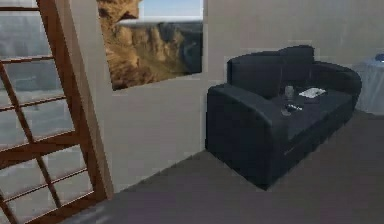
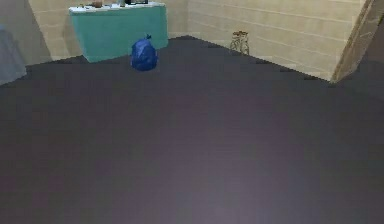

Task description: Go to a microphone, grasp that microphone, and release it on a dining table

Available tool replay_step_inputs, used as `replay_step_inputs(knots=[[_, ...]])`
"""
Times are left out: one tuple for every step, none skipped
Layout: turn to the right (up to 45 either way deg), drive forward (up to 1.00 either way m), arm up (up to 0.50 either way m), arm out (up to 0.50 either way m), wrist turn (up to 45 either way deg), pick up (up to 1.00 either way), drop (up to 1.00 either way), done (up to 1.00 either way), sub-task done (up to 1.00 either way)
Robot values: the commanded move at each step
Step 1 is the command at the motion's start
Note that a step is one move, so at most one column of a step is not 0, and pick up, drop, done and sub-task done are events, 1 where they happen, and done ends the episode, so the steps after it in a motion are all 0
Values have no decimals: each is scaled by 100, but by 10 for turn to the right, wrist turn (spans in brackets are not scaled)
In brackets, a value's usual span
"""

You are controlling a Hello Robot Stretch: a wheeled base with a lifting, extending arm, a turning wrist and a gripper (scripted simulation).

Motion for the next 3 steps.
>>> replay_step_inputs(knots=[[0, 100, 0, 0, 0, 0, 0, 0, 0], [60, 0, 0, 0, 0, 0, 0, 0, 0], [0, 5, 0, 0, 0, 0, 0, 0, 0]])
